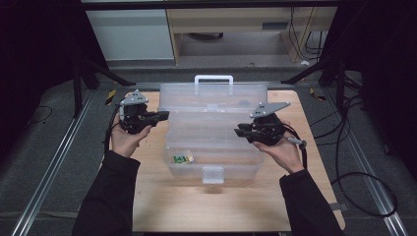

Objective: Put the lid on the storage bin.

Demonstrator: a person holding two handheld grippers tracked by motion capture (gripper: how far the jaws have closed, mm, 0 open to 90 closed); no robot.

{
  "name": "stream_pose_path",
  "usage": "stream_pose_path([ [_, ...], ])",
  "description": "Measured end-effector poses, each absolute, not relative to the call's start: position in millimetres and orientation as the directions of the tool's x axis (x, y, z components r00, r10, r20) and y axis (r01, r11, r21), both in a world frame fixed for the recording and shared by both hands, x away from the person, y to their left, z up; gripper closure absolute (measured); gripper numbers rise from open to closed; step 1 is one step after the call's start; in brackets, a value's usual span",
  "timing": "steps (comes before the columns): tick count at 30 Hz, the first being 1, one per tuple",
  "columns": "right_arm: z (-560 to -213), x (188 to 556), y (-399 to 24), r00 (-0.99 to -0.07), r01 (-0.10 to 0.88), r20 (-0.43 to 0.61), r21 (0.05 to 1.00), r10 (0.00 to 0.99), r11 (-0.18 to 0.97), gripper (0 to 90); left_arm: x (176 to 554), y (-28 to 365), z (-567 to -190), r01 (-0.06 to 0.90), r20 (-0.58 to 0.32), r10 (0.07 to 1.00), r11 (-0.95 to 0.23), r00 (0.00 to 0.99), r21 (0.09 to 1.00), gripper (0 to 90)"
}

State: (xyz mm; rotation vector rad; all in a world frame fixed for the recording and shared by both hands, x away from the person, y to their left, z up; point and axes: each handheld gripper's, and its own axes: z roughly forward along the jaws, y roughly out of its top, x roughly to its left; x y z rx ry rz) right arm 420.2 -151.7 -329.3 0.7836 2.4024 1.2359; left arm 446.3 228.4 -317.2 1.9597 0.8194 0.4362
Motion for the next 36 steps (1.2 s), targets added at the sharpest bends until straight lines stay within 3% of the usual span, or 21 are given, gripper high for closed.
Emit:
stream_pose_path([
  [16,-350,400,-197,-0.701,0.377,0.035,0.866,0.712,0.329,85.3,430,229,-330,0.365,0.002,0.688,-0.387,0.726,0.847,89.4],
  [36,-360,393,-211,-0.664,0.404,0.055,0.865,0.746,0.296,87.0,411,229,-348,0.387,0.015,0.670,-0.447,0.742,0.807,89.0],
])
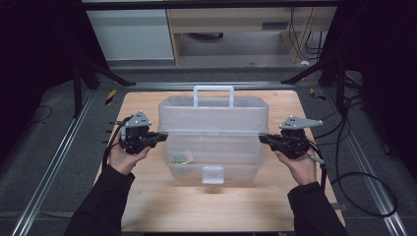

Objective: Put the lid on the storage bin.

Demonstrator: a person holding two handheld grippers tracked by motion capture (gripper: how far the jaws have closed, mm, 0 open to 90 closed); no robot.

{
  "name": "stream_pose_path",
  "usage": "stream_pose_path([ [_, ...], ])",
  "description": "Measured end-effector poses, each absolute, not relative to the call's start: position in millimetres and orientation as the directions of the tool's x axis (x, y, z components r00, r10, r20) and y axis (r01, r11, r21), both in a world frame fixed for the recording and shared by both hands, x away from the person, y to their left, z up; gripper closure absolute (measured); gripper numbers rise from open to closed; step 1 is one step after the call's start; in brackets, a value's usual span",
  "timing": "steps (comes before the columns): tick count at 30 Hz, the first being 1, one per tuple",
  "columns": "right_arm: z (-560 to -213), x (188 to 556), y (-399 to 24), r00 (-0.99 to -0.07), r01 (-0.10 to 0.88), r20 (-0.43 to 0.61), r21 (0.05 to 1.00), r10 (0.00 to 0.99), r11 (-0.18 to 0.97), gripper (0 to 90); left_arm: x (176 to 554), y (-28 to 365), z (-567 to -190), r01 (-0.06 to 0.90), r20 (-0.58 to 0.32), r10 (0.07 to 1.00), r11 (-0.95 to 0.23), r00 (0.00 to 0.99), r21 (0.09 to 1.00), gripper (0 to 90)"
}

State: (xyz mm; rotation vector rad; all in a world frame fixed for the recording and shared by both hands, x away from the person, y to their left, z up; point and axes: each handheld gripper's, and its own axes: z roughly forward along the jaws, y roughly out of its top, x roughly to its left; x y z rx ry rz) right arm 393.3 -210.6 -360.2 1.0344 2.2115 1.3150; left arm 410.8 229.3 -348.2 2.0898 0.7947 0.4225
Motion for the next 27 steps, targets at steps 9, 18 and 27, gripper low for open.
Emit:
stream_pose_path([
  [9,-366,391,-219,-0.648,0.421,0.071,0.863,0.759,0.280,86.1,410,235,-353,0.398,0.011,0.681,-0.441,0.732,0.804,89.3],
  [18,-372,389,-224,-0.637,0.440,0.069,0.851,0.768,0.288,85.3,410,240,-360,0.421,0.007,0.692,-0.447,0.722,0.790,89.2],
  [27,-379,390,-223,-0.635,0.456,0.060,0.834,0.770,0.311,84.1,409,246,-367,0.440,0.001,0.701,-0.449,0.713,0.778,88.9],
])
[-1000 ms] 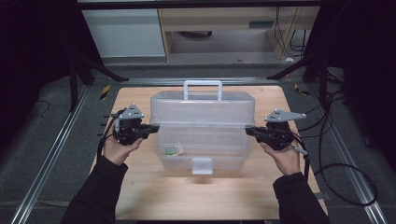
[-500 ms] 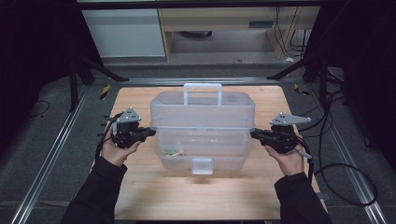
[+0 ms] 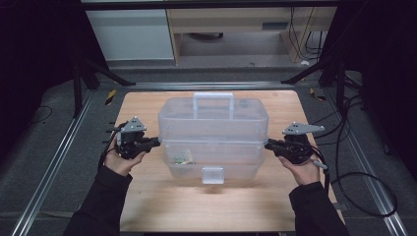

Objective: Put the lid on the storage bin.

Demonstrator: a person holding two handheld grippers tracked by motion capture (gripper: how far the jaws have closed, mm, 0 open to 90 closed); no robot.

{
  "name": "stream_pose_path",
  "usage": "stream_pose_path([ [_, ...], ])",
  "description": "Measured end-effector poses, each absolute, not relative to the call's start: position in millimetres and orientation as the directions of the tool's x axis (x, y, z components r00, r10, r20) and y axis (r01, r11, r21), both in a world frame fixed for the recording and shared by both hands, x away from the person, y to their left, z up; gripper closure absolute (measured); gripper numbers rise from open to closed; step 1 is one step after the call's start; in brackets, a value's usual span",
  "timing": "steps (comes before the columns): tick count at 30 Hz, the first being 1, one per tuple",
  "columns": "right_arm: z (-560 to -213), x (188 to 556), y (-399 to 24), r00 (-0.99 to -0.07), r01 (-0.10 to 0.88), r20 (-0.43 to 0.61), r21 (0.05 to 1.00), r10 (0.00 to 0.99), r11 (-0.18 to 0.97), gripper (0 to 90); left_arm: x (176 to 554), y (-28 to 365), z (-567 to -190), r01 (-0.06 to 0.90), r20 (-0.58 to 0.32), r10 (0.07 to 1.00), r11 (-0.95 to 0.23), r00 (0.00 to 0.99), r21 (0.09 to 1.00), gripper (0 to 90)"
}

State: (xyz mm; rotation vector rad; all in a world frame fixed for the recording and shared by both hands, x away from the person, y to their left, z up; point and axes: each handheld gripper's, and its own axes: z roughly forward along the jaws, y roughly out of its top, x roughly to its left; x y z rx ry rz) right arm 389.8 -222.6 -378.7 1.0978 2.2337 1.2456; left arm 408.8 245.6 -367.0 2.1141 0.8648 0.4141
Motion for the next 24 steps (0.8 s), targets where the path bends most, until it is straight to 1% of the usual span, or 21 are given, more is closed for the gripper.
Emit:
stream_pose_path([
  [16,-387,389,-225,-0.626,0.473,0.032,0.809,0.779,0.347,82.8,410,242,-378,0.464,0.006,0.699,-0.481,0.715,0.744,88.7],
  [24,-393,390,-227,-0.624,0.488,0.033,0.797,0.781,0.356,82.4,412,242,-385,0.482,0.005,0.703,-0.493,0.711,0.724,88.6],
])
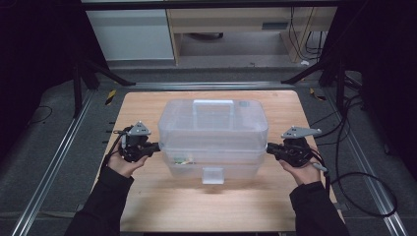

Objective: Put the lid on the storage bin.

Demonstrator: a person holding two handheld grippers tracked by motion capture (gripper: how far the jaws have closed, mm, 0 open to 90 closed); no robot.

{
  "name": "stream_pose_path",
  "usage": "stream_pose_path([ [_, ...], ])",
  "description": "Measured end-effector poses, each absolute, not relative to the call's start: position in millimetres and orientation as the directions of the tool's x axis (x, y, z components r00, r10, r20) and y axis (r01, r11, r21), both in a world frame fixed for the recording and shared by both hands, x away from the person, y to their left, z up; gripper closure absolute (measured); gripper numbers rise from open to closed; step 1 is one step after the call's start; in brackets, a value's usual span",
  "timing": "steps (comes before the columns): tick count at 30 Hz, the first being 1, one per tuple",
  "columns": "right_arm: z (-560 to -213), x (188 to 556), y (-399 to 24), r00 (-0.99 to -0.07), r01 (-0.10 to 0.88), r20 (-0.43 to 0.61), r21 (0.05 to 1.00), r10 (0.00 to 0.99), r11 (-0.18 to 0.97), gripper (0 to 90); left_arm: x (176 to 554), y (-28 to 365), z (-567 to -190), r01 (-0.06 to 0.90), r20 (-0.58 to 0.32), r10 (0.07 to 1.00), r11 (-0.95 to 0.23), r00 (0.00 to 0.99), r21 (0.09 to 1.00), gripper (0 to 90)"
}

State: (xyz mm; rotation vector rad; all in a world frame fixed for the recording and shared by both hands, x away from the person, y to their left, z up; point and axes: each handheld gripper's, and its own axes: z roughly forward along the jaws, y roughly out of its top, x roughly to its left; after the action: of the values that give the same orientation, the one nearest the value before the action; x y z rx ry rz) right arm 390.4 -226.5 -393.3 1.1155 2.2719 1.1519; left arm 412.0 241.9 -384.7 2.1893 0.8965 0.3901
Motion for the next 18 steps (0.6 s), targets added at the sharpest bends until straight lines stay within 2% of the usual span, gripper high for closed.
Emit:
stream_pose_path([
  [10,-401,392,-229,-0.619,0.515,0.039,0.774,0.784,0.368,82.7,417,242,-399,0.513,0.039,0.711,-0.543,0.702,0.664,89.5],
  [13,-401,392,-228,-0.623,0.510,0.031,0.774,0.782,0.376,82.4,419,247,-396,0.520,-0.008,0.715,-0.500,0.699,0.692,89.1],
  [18,-406,395,-233,-0.603,0.520,0.019,0.767,0.797,0.375,80.6,420,258,-393,0.532,-0.007,0.743,-0.473,0.669,0.703,86.7],
])
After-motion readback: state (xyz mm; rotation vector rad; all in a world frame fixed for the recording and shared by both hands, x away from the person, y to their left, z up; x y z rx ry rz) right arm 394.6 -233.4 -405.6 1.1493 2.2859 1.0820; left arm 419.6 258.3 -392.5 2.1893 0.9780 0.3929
